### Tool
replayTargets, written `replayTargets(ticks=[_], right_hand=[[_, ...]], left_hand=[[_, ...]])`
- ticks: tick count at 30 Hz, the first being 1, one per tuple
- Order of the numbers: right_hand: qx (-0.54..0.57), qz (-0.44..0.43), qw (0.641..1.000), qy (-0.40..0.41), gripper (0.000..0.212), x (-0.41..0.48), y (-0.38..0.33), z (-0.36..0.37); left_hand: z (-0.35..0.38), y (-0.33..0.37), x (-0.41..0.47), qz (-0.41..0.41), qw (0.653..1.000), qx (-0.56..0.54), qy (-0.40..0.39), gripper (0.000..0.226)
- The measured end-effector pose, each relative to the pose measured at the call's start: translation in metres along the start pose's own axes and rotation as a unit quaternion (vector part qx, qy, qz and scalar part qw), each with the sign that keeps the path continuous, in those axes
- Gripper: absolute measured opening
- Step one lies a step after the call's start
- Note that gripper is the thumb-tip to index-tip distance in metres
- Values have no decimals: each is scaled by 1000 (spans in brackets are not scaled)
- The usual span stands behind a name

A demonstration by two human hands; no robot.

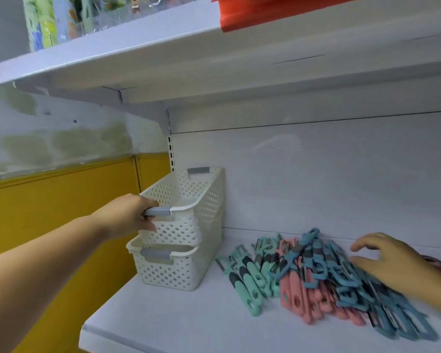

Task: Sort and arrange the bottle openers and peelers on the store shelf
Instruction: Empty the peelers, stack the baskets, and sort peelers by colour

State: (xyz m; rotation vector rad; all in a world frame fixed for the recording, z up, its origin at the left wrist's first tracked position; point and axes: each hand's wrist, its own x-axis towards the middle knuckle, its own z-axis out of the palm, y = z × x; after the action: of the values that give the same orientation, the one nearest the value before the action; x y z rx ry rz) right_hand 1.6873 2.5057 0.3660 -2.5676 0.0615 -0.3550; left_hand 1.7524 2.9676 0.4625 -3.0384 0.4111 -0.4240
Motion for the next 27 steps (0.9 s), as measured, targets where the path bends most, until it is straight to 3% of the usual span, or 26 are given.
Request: replayTargets(ticks=[8,13,16,18,23,27], right_hand=[[-14,50,999,-9,10,-2,24,4],[6,87,996,-36,31,-8,28,14],[70,112,991,-16,43,-15,31,26],[103,116,988,12,36,-18,34,36],[220,132,960,109,10,-20,45,43],[231,150,950,146,14,-22,59,38]], left_hand=[[-9,-3,4,-6,996,62,-68,17],[-7,16,3,-32,987,-13,-159,56],[-12,51,1,30,998,-24,-56,59],[-10,86,-5,62,996,-65,-9,51],[32,176,-18,182,976,-122,-4,38],[58,245,-13,257,951,-170,-6,39]])
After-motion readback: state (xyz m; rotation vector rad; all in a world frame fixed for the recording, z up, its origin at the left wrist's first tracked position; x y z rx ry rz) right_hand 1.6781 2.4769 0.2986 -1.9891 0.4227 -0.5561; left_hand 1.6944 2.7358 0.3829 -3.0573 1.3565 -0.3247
